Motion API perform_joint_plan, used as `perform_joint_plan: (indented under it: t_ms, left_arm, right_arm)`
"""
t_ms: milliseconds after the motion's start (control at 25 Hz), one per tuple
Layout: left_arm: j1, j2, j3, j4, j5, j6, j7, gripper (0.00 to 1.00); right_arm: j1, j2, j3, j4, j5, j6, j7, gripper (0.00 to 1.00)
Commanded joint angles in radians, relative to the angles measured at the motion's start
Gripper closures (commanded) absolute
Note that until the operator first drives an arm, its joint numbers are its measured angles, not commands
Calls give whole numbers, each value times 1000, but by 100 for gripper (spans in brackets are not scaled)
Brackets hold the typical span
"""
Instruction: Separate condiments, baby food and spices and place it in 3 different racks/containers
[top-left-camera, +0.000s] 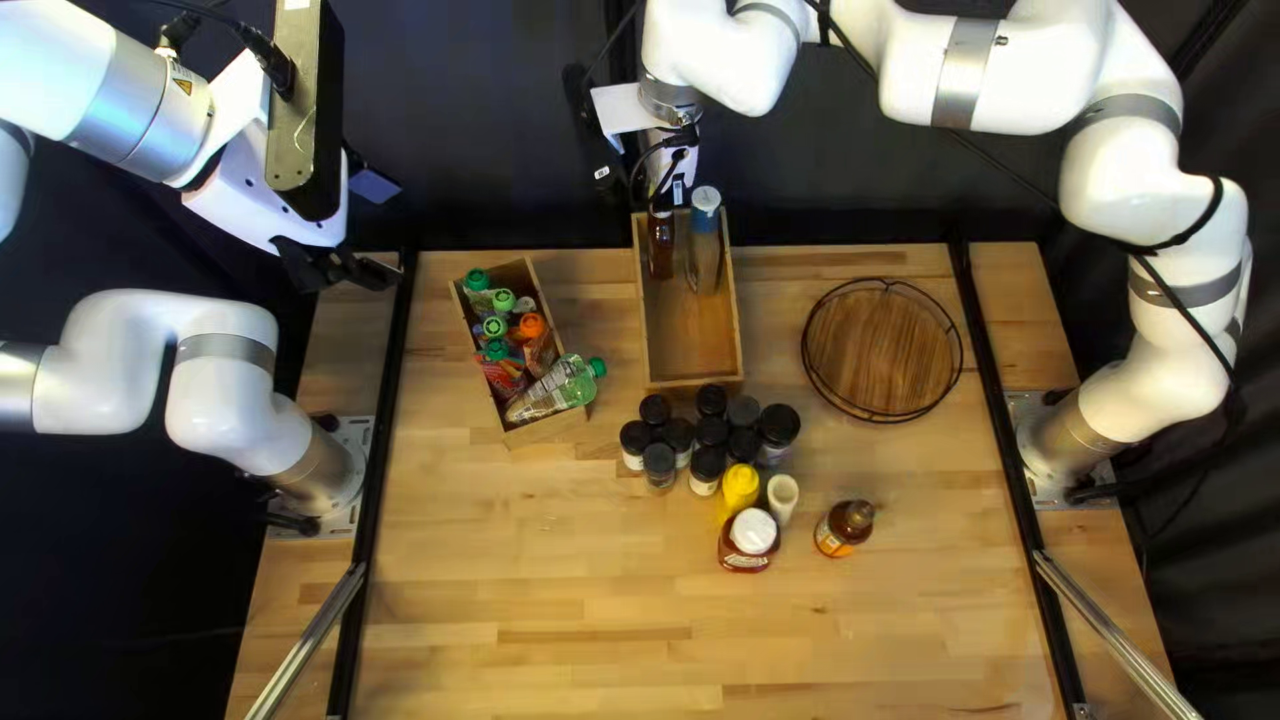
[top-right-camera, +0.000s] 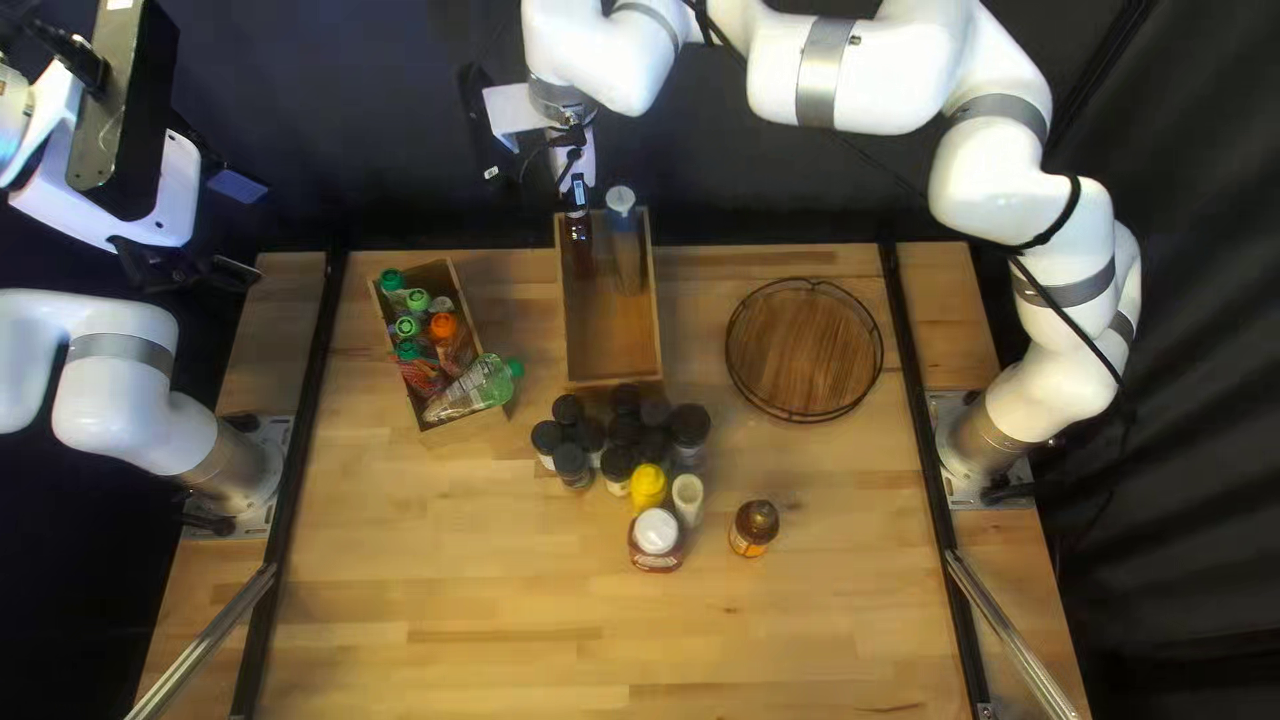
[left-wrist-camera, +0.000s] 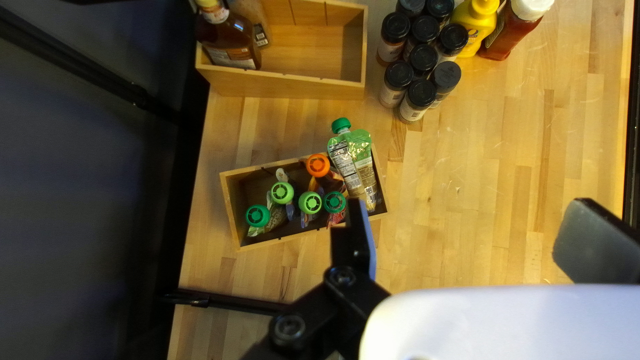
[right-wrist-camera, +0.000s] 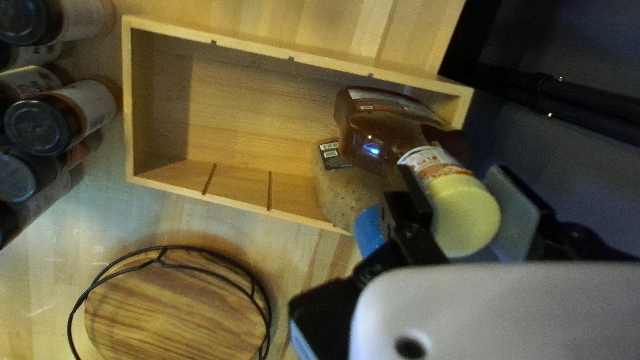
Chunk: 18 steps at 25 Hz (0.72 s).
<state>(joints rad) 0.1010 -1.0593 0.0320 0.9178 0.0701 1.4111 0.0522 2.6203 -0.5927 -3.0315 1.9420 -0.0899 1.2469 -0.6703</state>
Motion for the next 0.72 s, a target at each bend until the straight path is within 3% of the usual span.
perform_joint_plan:
  t_ms: [40,120,160,320,520,720]
  left_arm:
    - [0,0,0,0,0,0,0,0]
    - [0,0,0,0,0,0,0,0]
    - [0,0,0,0,0,0,0,0]
    - [0,0,0,0,0,0,0,0]
    - [0,0,0,0,0,0,0,0]
    - [0,0,0,0,0,0,0,0]
  right_arm:
    - [-1,-13,1,8,5,-1,3,48]
    - [0,-14,1,12,7,1,6,11]
    - [1,-14,2,12,8,2,9,6]
    - [1,-3,5,0,13,2,13,0]
    - [11,79,15,-62,21,5,30,0]
    - [23,298,44,-254,76,1,71,0]
